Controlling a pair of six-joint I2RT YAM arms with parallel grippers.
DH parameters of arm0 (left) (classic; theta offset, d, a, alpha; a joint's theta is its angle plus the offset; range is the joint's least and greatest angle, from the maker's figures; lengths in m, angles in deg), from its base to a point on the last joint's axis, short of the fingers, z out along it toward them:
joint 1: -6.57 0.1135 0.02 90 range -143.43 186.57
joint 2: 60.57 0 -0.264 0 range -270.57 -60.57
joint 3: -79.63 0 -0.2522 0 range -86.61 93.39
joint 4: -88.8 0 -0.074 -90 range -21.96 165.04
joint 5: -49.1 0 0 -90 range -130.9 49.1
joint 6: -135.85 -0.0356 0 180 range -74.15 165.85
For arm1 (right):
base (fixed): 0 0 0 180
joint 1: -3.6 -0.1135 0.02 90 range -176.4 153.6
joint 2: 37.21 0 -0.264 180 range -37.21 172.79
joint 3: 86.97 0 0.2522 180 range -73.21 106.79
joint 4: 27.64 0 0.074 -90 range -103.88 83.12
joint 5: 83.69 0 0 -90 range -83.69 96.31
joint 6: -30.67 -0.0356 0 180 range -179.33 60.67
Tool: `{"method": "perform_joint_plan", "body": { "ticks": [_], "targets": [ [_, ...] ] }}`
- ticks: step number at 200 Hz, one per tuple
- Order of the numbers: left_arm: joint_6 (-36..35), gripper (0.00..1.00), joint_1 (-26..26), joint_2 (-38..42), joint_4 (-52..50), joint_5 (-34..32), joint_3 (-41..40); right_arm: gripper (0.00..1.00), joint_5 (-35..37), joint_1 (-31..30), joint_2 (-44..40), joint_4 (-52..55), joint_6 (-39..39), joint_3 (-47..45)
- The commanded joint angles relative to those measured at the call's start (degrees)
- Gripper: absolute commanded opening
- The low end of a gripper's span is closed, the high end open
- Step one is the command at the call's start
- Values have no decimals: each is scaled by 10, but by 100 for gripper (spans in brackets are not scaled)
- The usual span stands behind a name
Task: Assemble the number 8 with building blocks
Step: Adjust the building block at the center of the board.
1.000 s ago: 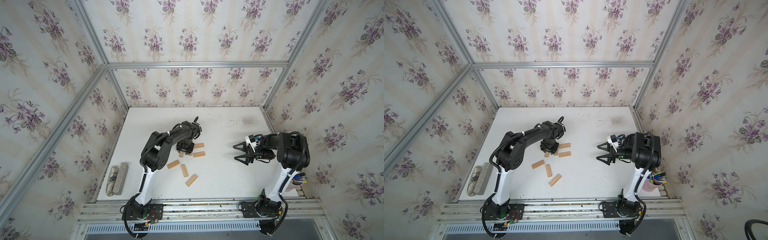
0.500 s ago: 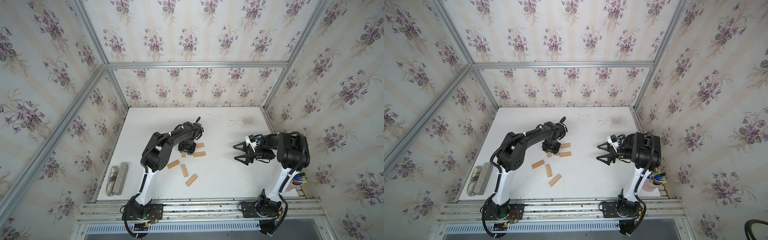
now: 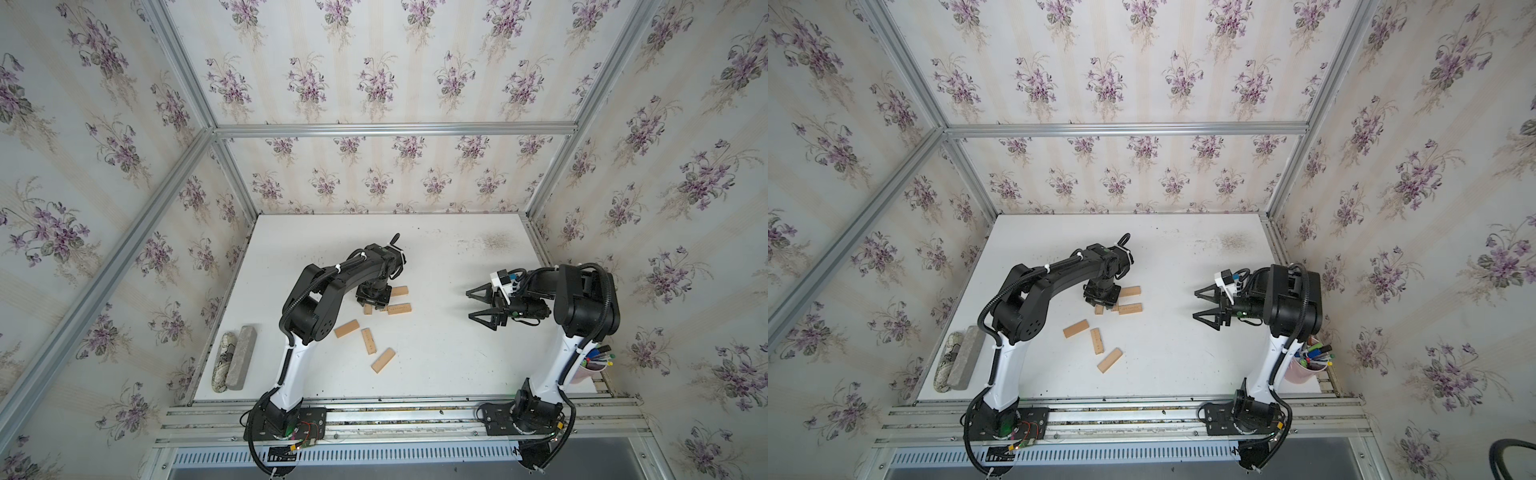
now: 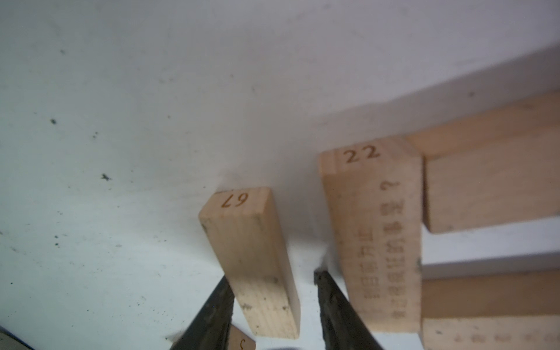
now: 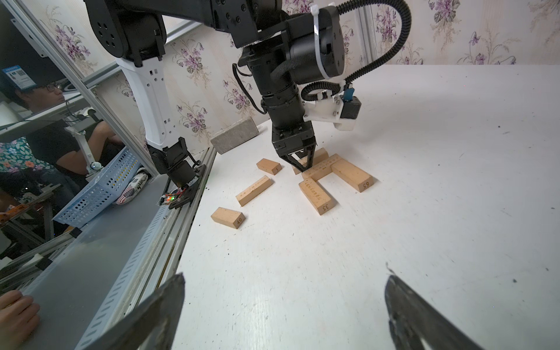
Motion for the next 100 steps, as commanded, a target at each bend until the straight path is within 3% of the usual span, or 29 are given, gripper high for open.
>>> {"method": "perform_joint_plan", "body": {
  "ticks": [1,41,100],
  "targets": [
    [20,49,6,-7,4,-44,-8,100,-19,0,-1,16,232,1],
    [28,51,18,1,11,-78,-6,100,-19,0,-2,16,233,2],
    [21,50,20,-29,36,-39,15,100,-19,0,-1,16,233,2]
  ]
}}
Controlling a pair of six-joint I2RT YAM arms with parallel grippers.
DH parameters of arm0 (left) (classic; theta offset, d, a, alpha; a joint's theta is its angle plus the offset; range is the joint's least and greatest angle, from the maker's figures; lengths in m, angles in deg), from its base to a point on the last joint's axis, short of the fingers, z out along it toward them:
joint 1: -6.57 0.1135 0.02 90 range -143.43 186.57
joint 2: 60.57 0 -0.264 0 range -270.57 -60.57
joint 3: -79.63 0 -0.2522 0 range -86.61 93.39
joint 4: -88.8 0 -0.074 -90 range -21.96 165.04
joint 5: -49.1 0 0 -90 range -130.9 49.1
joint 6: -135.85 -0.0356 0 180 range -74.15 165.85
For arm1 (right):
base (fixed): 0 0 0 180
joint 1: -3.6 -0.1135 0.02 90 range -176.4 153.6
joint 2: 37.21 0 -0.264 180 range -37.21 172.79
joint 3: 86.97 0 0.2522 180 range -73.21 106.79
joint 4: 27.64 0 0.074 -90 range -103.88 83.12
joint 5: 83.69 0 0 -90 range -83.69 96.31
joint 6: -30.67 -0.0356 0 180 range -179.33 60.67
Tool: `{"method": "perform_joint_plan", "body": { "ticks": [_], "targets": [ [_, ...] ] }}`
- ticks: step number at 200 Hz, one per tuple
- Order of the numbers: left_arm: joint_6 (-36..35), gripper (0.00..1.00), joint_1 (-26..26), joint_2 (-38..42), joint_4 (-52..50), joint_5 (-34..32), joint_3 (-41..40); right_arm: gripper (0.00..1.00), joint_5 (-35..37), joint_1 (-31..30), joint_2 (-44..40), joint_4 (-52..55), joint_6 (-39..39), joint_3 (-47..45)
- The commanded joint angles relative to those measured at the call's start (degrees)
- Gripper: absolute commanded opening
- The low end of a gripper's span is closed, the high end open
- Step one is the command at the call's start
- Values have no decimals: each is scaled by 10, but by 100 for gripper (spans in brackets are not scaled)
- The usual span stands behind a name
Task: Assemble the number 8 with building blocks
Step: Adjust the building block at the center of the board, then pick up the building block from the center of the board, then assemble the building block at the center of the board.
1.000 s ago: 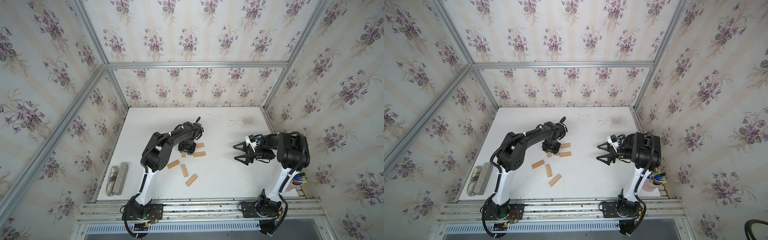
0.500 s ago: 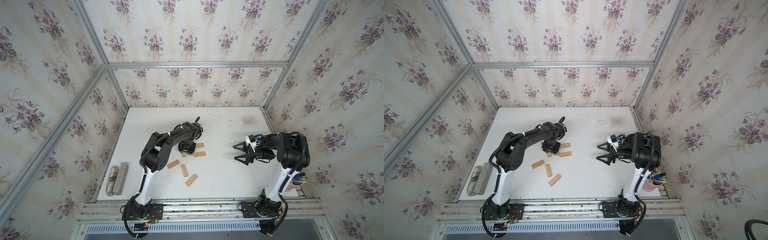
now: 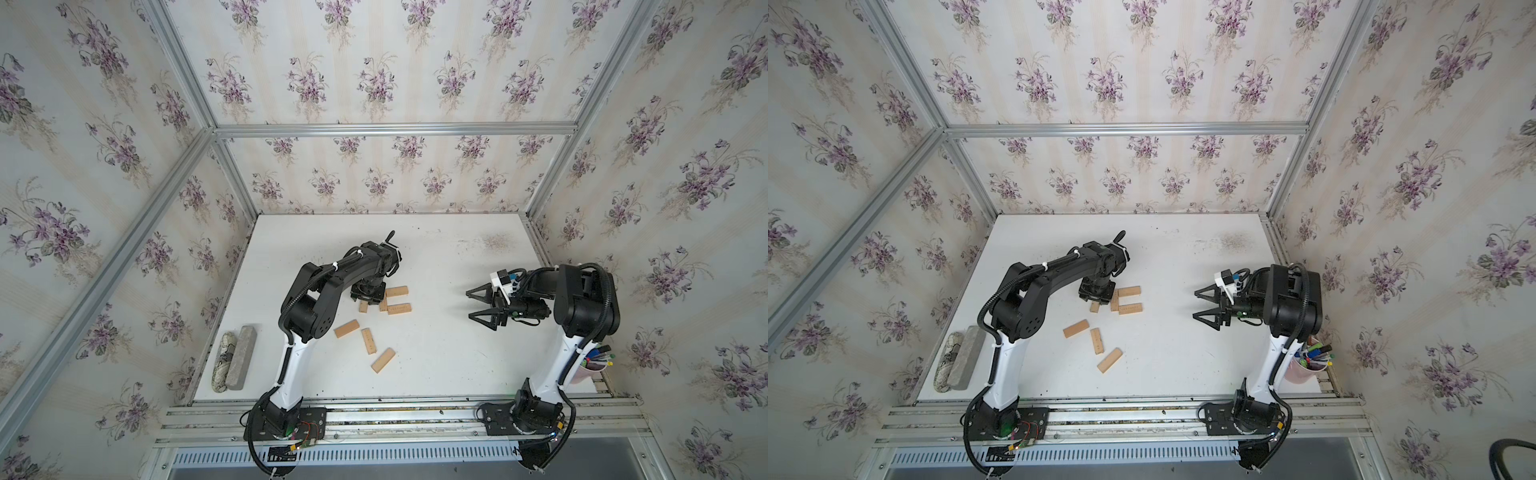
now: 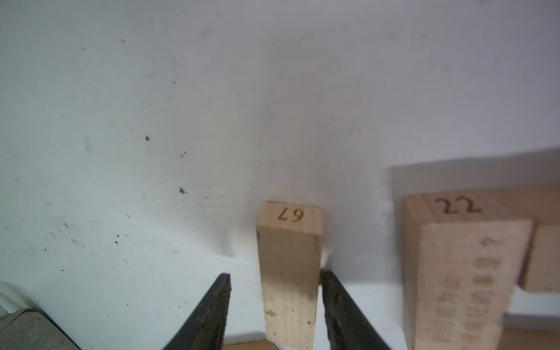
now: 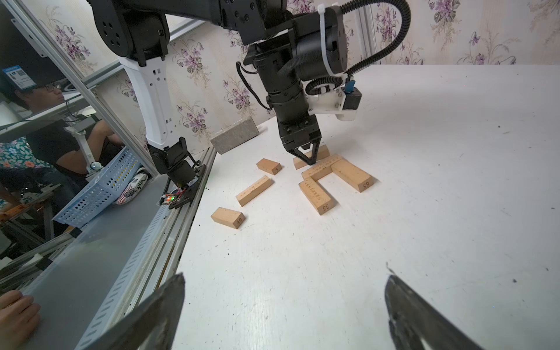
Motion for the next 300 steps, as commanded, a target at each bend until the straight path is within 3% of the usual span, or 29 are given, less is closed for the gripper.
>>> {"method": "perform_joint_plan", "body": {
  "ticks": [1,41,91,140,194,300],
  "targets": [
    [9,49,2,-21,43,11,-2,100,-19,0,-1,16,233,2],
    [22,34,3,-10,47,18,-19,100,-19,0,-1,16,233,2],
    [96,21,-3,35,70,20,-101,100,-19,-1,-1,16,232,1],
    [191,19,-47,123,68,-13,-136,100,-19,0,-1,16,232,2],
    [273,20,-101,155,21,-35,-129,100,-19,0,-1,16,232,2],
    [385,22,-187,107,23,-26,-112,100,-20,0,1,16,228,4]
  ]
}}
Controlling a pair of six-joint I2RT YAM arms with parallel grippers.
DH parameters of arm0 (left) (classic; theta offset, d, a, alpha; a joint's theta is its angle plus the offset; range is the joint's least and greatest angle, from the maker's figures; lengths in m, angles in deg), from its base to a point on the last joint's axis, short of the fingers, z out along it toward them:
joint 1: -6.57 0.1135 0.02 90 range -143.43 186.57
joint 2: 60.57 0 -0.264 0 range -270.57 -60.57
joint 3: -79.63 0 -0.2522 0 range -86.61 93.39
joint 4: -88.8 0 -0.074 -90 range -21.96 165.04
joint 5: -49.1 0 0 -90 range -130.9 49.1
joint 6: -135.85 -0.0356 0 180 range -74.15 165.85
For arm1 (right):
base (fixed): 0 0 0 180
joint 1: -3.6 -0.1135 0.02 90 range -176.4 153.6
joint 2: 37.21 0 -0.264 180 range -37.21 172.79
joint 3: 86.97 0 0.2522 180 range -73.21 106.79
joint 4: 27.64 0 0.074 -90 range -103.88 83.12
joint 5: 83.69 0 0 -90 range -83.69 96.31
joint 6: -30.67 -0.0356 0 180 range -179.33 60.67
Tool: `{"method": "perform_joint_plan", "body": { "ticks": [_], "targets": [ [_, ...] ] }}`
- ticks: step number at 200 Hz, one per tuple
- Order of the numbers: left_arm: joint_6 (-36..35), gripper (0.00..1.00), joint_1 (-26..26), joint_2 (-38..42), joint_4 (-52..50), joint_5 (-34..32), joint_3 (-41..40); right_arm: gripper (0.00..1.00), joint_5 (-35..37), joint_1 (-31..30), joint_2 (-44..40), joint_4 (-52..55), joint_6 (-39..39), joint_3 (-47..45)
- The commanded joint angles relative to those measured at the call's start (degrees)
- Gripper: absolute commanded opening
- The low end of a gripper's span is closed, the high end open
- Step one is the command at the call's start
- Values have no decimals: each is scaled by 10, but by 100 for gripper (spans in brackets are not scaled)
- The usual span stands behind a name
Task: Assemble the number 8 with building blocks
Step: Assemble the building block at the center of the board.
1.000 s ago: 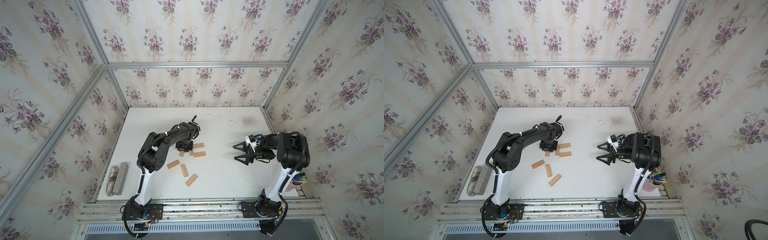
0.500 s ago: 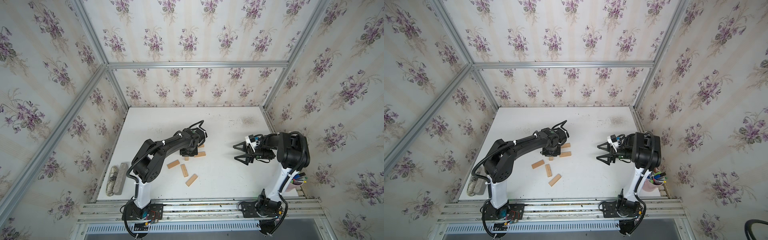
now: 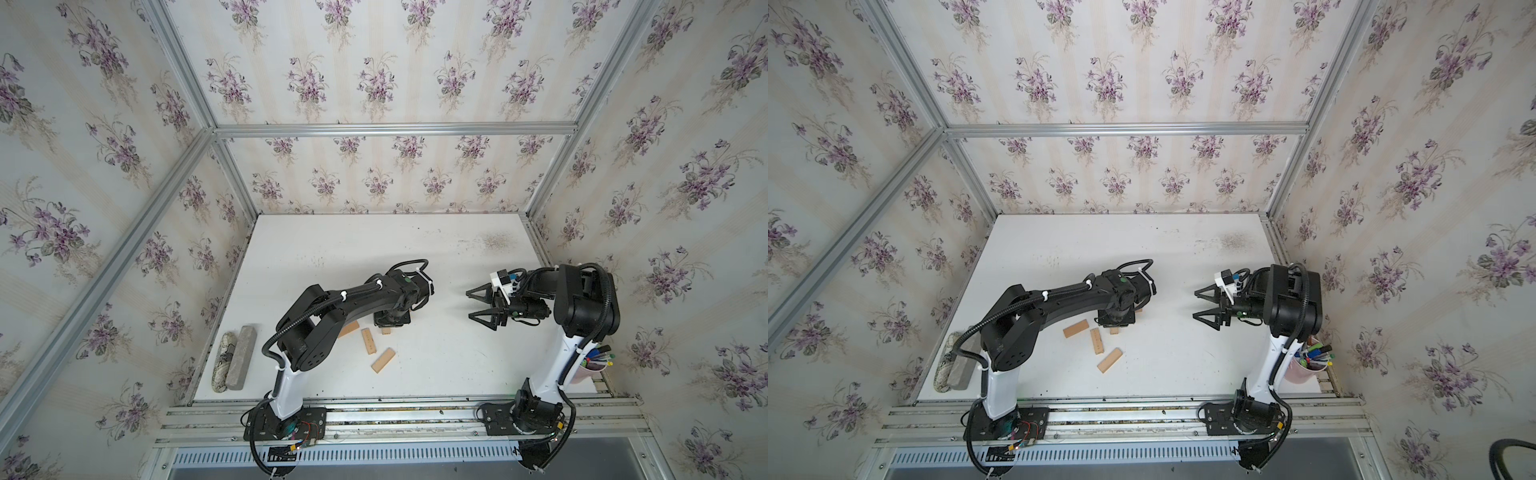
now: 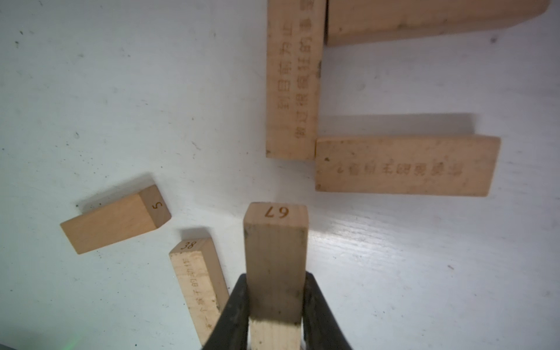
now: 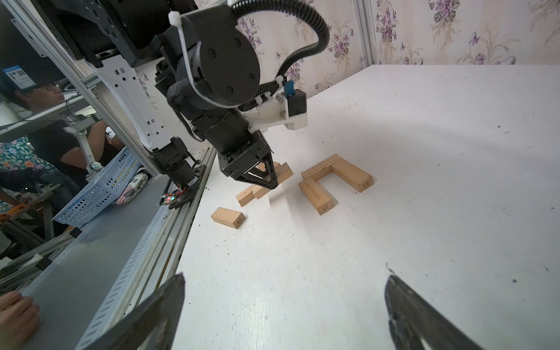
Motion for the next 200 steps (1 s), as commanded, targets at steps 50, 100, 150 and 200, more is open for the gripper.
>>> {"method": "perform_joint_plan", "body": {
  "ticks": [50,100,150,200],
  "targets": [
    [23,24,-1,-16,-9,-21,3,100,-20,0,0,16,229,3],
    [-16,26,13,-23,-5,-17,6,100,-20,0,0,16,229,4],
    [-37,26,19,-31,4,1,11,100,-20,0,0,16,230,4],
    [-45,27,19,-41,16,11,10,100,-20,-1,0,16,230,3]
  ]
}}
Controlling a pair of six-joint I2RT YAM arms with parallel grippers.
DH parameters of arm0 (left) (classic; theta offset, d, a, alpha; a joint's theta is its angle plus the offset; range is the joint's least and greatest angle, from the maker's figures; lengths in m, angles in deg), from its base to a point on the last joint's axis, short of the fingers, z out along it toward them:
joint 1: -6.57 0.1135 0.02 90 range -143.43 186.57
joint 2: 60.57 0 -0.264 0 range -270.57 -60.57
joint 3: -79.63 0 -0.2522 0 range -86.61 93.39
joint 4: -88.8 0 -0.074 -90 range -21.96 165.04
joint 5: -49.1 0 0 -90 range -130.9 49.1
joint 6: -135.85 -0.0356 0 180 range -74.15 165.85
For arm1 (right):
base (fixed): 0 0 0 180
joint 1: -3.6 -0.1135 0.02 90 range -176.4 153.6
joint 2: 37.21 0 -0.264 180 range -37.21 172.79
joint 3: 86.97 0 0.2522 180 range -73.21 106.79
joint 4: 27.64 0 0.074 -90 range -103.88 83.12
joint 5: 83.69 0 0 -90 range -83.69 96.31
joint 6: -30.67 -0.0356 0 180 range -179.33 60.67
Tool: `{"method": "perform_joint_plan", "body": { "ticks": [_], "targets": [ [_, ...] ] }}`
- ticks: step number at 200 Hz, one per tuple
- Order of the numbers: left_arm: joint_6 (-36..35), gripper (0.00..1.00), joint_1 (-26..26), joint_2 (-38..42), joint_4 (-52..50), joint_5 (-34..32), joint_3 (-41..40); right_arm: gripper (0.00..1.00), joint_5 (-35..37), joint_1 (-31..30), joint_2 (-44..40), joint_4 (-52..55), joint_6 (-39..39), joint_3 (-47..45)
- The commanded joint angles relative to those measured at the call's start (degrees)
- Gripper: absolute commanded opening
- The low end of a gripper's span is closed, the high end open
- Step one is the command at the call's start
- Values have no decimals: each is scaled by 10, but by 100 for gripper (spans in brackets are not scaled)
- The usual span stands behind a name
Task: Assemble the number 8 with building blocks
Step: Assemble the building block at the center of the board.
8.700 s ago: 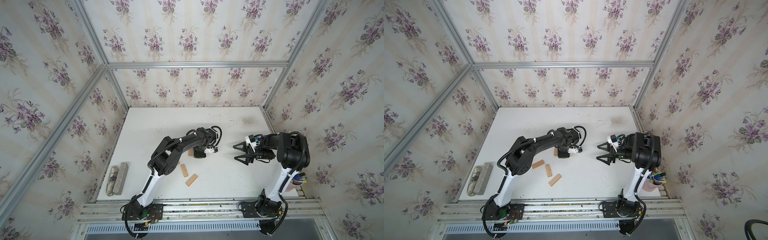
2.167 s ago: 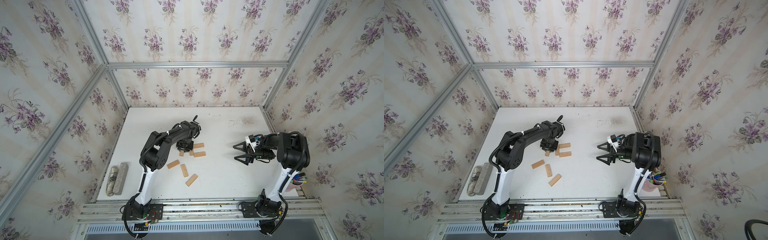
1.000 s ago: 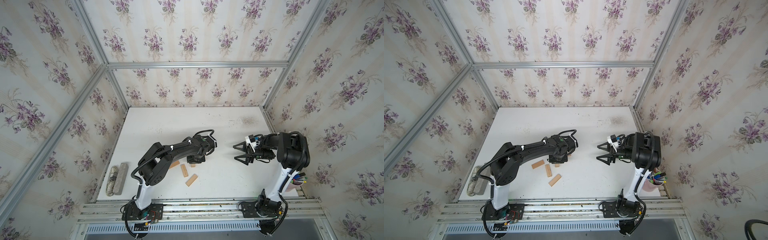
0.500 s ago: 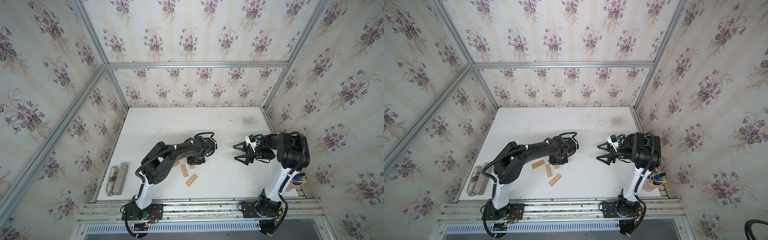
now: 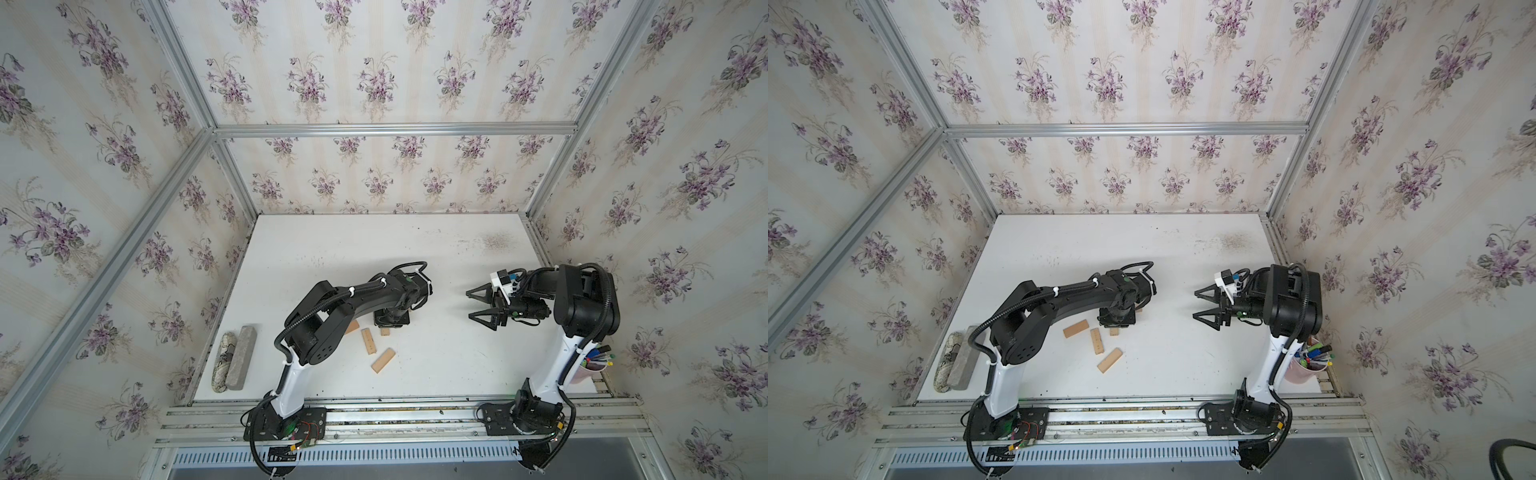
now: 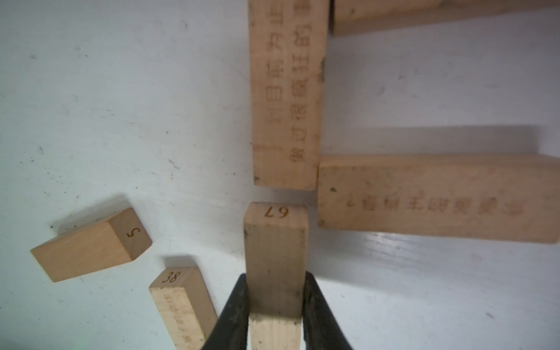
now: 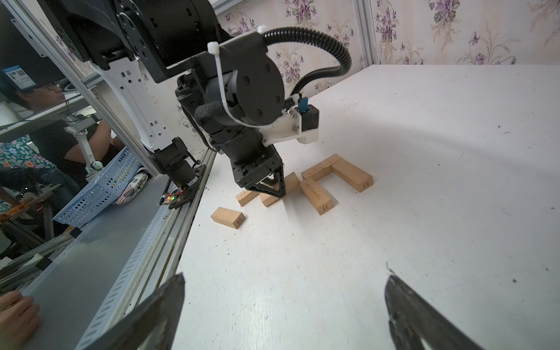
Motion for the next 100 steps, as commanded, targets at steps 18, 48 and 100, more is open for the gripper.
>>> {"method": "perform_joint_plan", "body": {
  "ticks": [18,48,100],
  "targets": [
    [-7,29,1,-5,2,-4,0,100,-19,0,-1,16,230,2],
    [-8,31,5,-6,2,-7,0,100,-20,-1,0,16,230,2],
    [-15,34,7,-11,3,-2,4,100,-20,0,0,16,230,2]
  ]
}}
